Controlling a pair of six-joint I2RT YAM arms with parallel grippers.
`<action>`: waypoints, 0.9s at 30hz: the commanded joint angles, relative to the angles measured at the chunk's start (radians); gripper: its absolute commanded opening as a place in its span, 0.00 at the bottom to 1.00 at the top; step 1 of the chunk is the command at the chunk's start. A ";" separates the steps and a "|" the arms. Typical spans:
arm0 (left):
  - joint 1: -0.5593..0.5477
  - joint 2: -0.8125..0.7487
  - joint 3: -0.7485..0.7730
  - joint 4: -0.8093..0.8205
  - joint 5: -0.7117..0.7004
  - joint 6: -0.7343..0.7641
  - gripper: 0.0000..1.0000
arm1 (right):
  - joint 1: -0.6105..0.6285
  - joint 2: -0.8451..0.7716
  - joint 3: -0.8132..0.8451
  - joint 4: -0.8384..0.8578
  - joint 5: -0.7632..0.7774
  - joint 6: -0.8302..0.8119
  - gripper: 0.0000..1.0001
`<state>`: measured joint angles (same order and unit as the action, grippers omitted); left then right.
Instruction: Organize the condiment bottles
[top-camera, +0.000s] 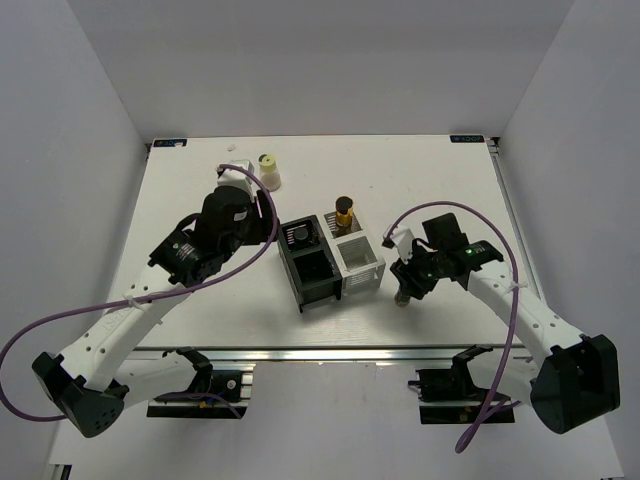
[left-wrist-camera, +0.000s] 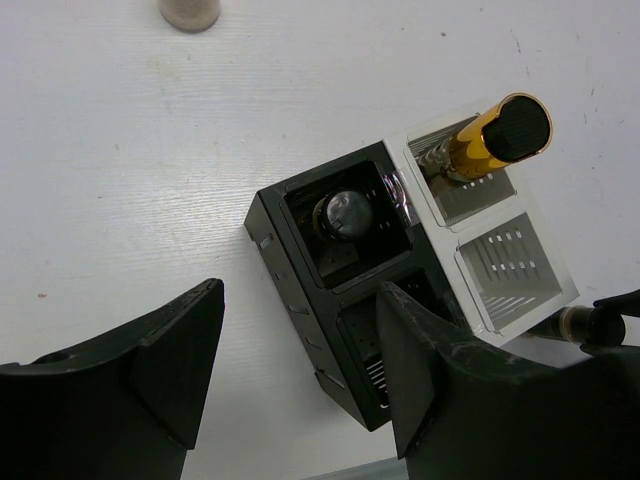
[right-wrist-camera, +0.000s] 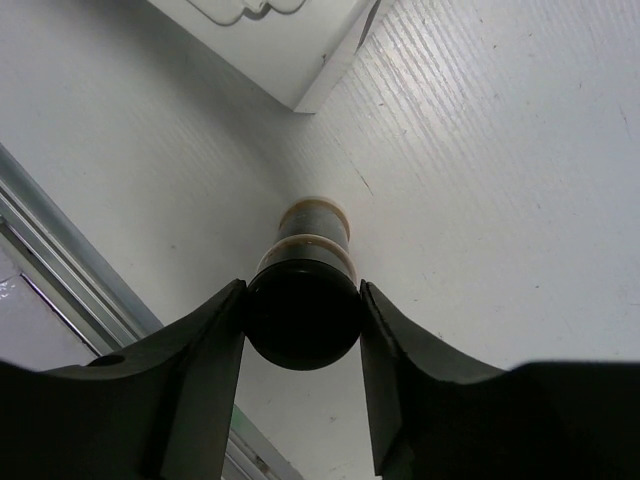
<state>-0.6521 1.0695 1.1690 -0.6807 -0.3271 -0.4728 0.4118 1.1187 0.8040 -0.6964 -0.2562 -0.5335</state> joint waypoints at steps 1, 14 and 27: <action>-0.001 -0.017 -0.009 0.003 -0.015 -0.006 0.72 | -0.004 -0.008 -0.003 0.032 -0.012 -0.003 0.46; -0.001 -0.014 -0.005 0.003 -0.023 0.010 0.73 | -0.005 -0.079 0.283 -0.435 -0.300 -0.452 0.00; -0.001 -0.026 0.011 -0.003 -0.049 0.017 0.73 | 0.007 0.050 0.656 -0.475 -0.698 -0.429 0.00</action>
<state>-0.6521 1.0695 1.1671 -0.6811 -0.3450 -0.4629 0.4129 1.1461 1.3827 -1.2545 -0.8028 -1.0580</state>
